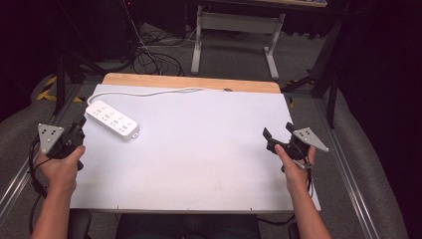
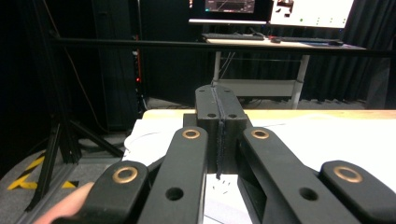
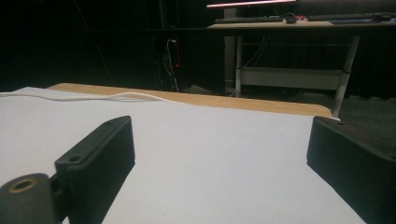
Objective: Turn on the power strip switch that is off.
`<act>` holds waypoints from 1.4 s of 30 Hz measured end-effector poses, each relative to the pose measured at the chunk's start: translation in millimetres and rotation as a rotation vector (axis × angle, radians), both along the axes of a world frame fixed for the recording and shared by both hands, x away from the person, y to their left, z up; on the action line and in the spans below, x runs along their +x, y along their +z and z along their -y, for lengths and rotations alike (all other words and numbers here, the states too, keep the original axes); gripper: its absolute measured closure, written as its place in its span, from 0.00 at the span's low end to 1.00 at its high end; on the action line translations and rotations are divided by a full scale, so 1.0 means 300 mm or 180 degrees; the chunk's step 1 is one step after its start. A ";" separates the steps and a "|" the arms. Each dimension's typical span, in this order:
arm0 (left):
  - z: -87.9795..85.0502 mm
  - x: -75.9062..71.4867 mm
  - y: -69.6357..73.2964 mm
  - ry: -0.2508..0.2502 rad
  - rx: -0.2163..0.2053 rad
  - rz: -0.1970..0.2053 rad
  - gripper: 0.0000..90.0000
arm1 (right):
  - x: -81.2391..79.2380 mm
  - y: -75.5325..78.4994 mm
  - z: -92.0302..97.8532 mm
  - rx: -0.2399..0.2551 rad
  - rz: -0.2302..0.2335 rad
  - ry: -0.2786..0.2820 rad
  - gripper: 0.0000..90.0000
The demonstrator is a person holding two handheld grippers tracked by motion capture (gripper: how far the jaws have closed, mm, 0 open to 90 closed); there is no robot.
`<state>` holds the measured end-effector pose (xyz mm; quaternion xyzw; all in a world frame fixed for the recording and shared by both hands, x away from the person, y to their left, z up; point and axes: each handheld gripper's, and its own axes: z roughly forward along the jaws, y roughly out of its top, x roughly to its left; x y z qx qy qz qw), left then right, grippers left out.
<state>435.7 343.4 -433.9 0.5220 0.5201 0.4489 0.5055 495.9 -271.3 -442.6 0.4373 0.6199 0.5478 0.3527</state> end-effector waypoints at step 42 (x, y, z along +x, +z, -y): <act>0.072 0.281 -0.034 -0.0397 0.0589 -0.0734 1.00 | -0.007 0.000 0.006 0.0029 0.0013 -0.0029 0.10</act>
